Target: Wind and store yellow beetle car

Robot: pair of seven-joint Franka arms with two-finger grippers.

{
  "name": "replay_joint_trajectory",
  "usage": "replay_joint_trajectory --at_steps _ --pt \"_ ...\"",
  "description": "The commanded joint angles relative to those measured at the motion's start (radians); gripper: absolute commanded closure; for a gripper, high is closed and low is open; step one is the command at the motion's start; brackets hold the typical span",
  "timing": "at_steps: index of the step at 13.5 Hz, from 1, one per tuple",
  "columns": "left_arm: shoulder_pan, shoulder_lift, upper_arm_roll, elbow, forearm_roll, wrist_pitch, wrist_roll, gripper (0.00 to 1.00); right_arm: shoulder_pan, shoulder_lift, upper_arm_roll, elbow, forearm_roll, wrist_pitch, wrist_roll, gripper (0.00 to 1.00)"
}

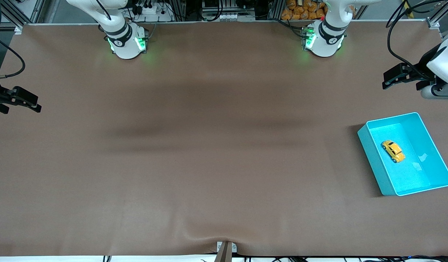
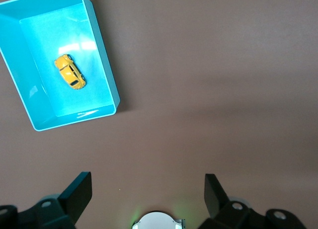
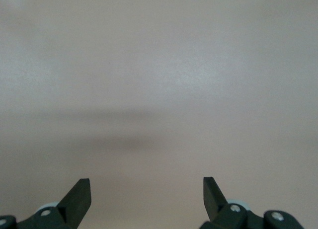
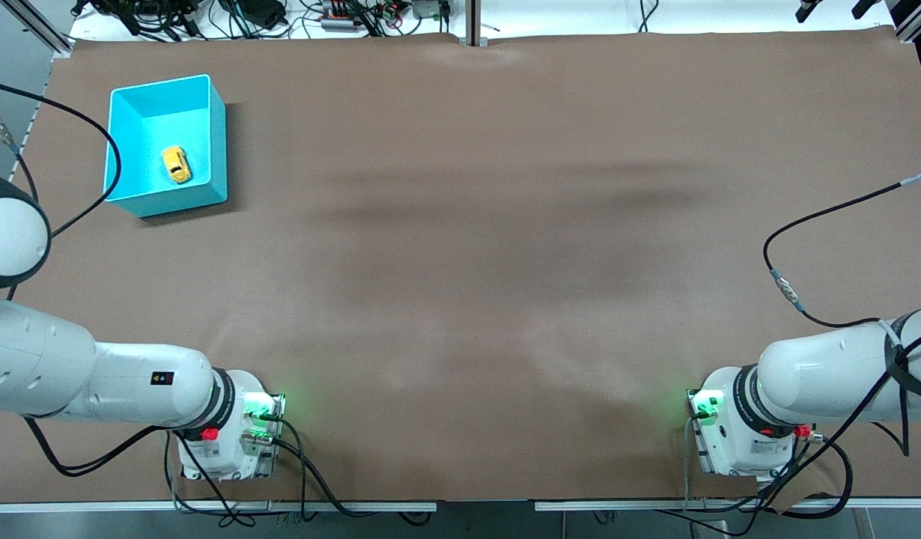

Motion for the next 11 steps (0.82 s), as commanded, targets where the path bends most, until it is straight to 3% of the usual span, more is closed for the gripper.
replay_joint_trajectory --at_steps 1,11 --pt "-0.005 -0.014 0.012 0.013 -0.011 -0.022 -0.006 0.0 -0.005 0.007 0.003 0.015 -0.008 -0.011 -0.001 0.0" --pt "-0.002 -0.012 0.0 0.041 -0.013 -0.017 -0.039 0.0 -0.003 0.007 0.003 0.015 -0.008 -0.008 -0.001 0.0"
